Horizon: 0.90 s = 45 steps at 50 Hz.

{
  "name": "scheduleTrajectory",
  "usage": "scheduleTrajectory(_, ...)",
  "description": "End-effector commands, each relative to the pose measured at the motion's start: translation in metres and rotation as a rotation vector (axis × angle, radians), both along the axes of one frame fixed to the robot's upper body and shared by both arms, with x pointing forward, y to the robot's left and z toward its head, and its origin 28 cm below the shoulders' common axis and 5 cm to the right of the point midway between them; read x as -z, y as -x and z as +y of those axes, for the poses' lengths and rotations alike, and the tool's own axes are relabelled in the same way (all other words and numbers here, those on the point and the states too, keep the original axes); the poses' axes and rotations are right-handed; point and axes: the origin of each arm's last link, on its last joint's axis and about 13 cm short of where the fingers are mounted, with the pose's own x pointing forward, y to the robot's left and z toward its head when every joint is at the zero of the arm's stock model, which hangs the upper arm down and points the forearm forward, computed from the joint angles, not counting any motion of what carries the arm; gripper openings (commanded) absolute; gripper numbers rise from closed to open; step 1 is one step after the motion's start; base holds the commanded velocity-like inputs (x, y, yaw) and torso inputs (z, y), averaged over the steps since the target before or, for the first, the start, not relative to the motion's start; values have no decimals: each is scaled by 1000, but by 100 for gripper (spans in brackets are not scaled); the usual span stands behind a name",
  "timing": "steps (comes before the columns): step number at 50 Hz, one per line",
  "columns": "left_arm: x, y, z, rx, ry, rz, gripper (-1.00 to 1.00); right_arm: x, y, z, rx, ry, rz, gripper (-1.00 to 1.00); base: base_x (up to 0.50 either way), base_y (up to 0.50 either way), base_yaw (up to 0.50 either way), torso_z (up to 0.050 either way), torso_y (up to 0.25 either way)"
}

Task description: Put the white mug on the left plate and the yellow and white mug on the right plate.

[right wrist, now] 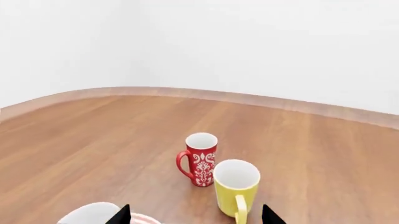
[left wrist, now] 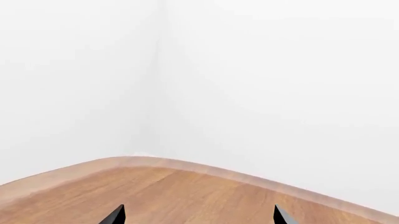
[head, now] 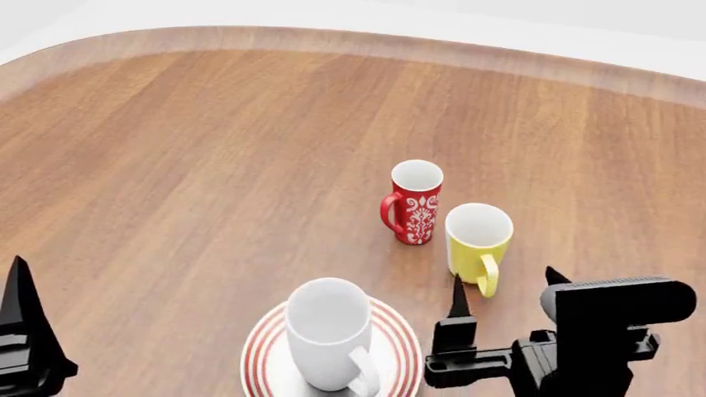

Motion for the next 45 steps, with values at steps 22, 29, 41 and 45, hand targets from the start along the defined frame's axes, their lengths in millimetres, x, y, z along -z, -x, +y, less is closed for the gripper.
scheduleTrajectory(22,-2,4,-4,11,-2,-5,100,16,-56,2,123,26,189,100,0,0,0,0,0)
scheduleTrajectory(29,-2,4,-4,11,-2,-5,100,16,-56,2,123,26,189,100,0,0,0,0,0)
scheduleTrajectory(41,-1,3,-3,35,-7,-21,100,9,-132,2,168,43,260,100,0,0,0,0,0)
scheduleTrajectory(45,-2,5,-6,42,-17,-28,100,0,-137,1,165,30,280,100,0,0,0,0,0)
